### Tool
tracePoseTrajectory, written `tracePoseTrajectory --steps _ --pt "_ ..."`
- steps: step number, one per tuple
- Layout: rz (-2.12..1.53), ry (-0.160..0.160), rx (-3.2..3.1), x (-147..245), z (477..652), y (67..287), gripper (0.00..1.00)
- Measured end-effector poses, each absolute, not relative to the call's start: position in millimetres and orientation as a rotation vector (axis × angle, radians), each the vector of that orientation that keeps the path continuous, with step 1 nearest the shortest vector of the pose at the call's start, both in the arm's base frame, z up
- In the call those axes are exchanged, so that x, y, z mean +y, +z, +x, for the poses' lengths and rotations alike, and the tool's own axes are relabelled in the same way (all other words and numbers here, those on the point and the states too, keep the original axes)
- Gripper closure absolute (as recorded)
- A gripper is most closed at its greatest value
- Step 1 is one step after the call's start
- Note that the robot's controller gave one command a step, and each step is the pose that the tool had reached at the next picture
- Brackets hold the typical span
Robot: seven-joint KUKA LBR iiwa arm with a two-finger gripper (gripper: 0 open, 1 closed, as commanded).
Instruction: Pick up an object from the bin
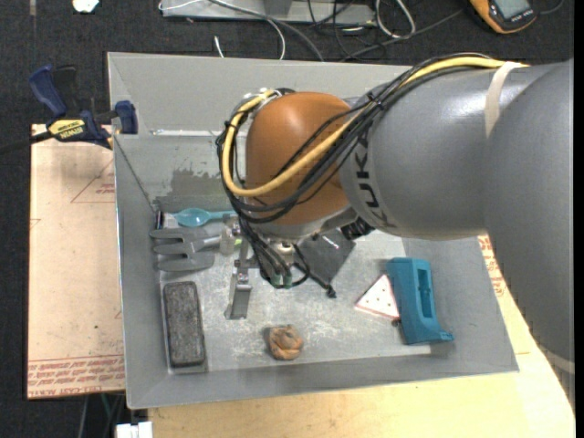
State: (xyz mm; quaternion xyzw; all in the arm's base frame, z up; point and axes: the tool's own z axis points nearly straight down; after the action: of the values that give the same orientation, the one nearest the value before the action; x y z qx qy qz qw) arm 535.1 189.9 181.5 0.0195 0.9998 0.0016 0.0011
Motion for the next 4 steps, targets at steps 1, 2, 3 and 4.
tracePoseTrajectory --steps 1,2,3,4 --pt "-0.143 0.005 3.133 189 533.2 139 0.0" --pt "-0.161 0.006 3.134 177 552.1 95 0.0" --pt "-0.21 0.005 3.134 169 548.8 153 0.0" --pt "-0.139 0.008 3.136 145 553.0 160 0.0"
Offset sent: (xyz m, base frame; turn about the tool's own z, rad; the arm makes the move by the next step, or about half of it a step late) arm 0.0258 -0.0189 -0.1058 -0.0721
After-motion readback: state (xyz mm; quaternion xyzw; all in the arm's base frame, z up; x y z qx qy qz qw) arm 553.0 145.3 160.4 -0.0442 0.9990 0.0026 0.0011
